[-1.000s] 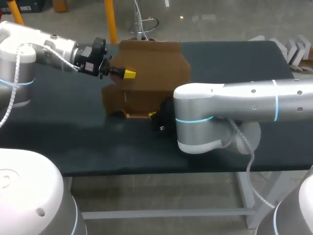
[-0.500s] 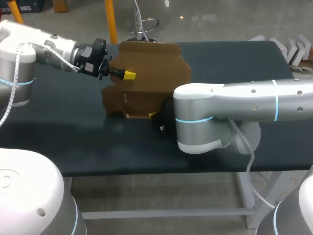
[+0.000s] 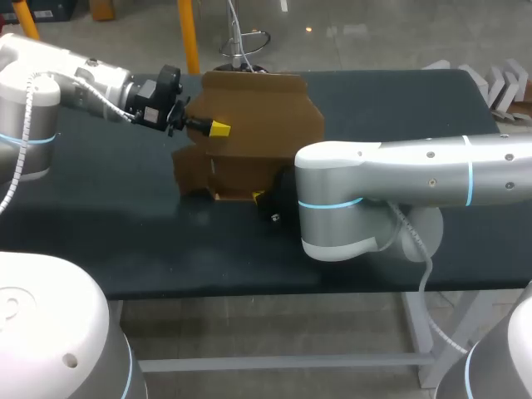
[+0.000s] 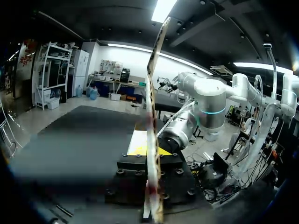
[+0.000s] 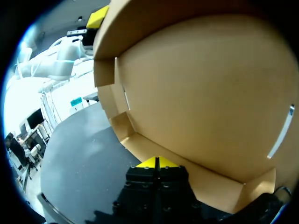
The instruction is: Assemble the packaging by folding the flat box into shape, placing the metal phone stand inside, and closing the box properly
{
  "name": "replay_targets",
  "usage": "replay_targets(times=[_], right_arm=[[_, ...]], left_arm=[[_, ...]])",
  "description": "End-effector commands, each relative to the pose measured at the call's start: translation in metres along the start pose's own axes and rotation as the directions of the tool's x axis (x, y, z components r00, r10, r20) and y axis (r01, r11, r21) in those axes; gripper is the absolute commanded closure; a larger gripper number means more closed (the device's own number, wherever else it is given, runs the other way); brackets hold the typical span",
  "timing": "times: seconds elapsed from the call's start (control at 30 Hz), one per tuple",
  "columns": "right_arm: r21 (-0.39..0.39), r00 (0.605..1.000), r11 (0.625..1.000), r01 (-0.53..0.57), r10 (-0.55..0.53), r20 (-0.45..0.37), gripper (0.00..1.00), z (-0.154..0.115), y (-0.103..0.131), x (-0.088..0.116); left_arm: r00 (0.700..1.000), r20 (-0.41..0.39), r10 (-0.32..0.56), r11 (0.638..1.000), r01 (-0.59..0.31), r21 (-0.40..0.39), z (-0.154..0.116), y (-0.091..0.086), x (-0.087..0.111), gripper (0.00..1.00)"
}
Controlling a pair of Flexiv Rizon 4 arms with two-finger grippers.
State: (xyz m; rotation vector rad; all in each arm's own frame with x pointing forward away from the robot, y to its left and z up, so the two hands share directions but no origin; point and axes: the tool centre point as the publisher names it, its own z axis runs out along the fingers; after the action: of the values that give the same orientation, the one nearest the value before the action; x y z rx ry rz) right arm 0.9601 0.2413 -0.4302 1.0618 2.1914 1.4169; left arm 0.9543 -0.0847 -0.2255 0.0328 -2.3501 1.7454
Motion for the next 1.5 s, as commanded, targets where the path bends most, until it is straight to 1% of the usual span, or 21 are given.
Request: replay_targets(times=[0.03,0.3,0.4,0.53,0.8,0.93,1.1,1.23,1.33,1.43,1.5], right_arm=[[-0.001,1.0,1.0,0.0,0.0,0.005,1.0,0.007,-0.004,-0.001],[-0.01,1.0,1.0,-0.001,0.001,0.0,1.0,0.002,-0.003,0.0],[-0.025,1.0,1.0,-0.005,0.004,-0.014,1.0,-0.003,-0.002,0.002],[-0.042,1.0,0.999,0.004,-0.005,-0.023,1.0,-0.013,0.0,0.009],[-0.076,0.999,0.996,0.034,-0.037,-0.032,1.0,-0.045,0.007,0.024],[-0.086,0.998,0.995,0.047,-0.05,-0.04,1.0,-0.066,0.008,0.032],[-0.093,0.997,0.994,0.056,-0.06,-0.049,1.0,-0.098,0.006,0.036],[-0.106,0.996,0.992,0.062,-0.069,-0.063,1.0,-0.124,0.001,0.036],[-0.117,0.995,0.991,0.063,-0.071,-0.068,1.0,-0.143,-0.003,0.032],[-0.112,0.993,0.99,0.086,-0.094,-0.065,1.0,-0.163,-0.007,0.033],[-0.11,0.991,0.989,0.102,-0.111,-0.079,0.92,-0.177,-0.009,0.035]], left_arm=[[1.0,0.0,-0.001,1.0,0.001,-0.003,0.0,0.002,0.0,1.0],[1.0,0.0,-0.001,1.0,0.001,-0.003,0.0,0.002,0.0,1.0],[1.0,0.0,-0.001,1.0,0.001,-0.003,0.0,0.002,0.0,1.0],[1.0,0.0,-0.001,1.0,0.001,-0.003,0.0,0.002,0.0,1.0],[1.0,0.0,-0.001,1.0,0.001,-0.003,0.0,0.002,0.0,1.0],[1.0,0.0,-0.001,1.0,0.001,-0.003,0.0,0.002,0.0,1.0],[1.0,0.0,-0.001,1.0,0.001,-0.003,0.0,0.002,0.0,1.0],[1.0,0.0,-0.001,1.0,0.001,-0.003,0.0,0.002,0.0,1.0],[1.0,0.0,-0.001,1.0,0.001,-0.003,0.0,0.002,0.0,1.0],[1.0,0.0,-0.001,1.0,0.001,-0.003,0.0,0.002,0.0,1.0],[1.0,0.0,-0.001,1.0,0.001,-0.003,0.0,0.002,0.0,1.0]])
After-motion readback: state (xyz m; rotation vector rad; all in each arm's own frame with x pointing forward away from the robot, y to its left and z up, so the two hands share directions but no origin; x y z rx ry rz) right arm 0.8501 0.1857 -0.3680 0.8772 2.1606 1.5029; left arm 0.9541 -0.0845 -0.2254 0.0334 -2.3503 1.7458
